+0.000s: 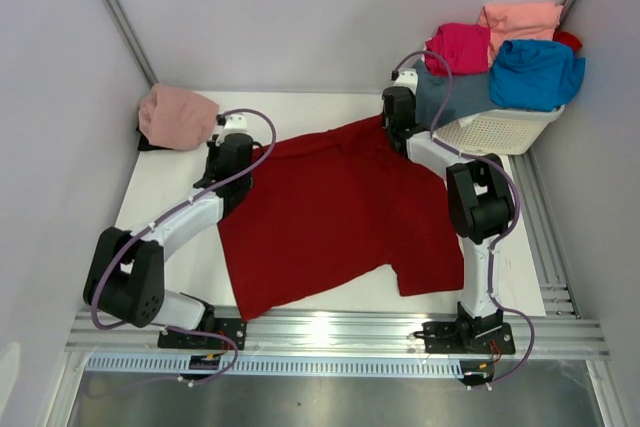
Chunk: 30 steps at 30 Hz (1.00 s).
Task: Fold and stack the t-shirts
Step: Flatten out the tshirt
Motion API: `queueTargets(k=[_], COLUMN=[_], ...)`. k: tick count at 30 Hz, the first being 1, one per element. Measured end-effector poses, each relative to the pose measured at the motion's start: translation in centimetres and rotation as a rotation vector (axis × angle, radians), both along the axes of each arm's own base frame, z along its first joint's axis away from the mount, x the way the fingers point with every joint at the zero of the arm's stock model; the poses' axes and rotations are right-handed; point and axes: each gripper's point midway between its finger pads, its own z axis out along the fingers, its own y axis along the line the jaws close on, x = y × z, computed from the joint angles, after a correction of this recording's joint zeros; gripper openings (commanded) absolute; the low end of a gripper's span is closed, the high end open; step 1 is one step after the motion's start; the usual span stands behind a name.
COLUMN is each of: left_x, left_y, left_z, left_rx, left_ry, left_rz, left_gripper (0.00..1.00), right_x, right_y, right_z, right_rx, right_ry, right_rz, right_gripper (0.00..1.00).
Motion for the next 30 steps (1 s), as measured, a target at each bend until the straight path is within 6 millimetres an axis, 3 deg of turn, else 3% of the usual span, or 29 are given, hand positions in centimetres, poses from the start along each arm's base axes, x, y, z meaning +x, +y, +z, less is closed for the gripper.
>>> queueTargets(k=[8, 11, 15, 16, 19, 20, 21, 22, 30], left_x=[0.7, 0.4, -0.2, -0.3, -0.6, -0.6, -0.6, -0.6, -0.6], left_y=[0.2, 0.3, 0.4, 0.4, 0.5, 0.5, 0.5, 0.5, 0.1], left_z=[0.1, -0.2, 0.1, 0.3, 0.9, 1.0, 1.0, 1.0, 0.7], left_rx=[-0.027, -0.046, -0.065, -0.071, -0.081, -0.084, -0.087, -0.089, -0.114], left_ry=[-0.011, -0.009, -0.014, -0.023, -0.041, -0.045, -0.047, -0.047, -0.048], left_rz=[0.045, 0.056, 0.065, 0.066, 0.067, 0.067, 0.068, 0.067, 0.059], left_gripper=[0.01, 0.01, 0.01, 0.01, 0.01, 0.01, 0.01, 0.01, 0.01], right_x=[-0.5, -0.8, -0.8, -0.8, -1.2, -1.3, -1.4, -1.6, -2.9], right_y=[-2.0, -2.2, -2.1, -2.0, -1.4, -1.2, -0.9, -0.7, 1.5], right_z=[-2.2, -2.7, -2.8, -2.8, -2.7, -2.5, -2.2, -1.8, -0.2], right_rx=[-0.003, -0.006, 0.001, 0.002, -0.001, 0.0, 0.006, 0.008, 0.027], right_ry=[0.034, 0.043, 0.042, 0.043, 0.054, 0.056, 0.056, 0.056, 0.071], right_rz=[-0.034, -0.036, -0.038, -0.035, -0.011, -0.003, 0.004, 0.014, 0.106], right_gripper=[0.01, 0.09, 0.26, 0.36, 0.4, 0.61, 0.75, 0.82, 0.78])
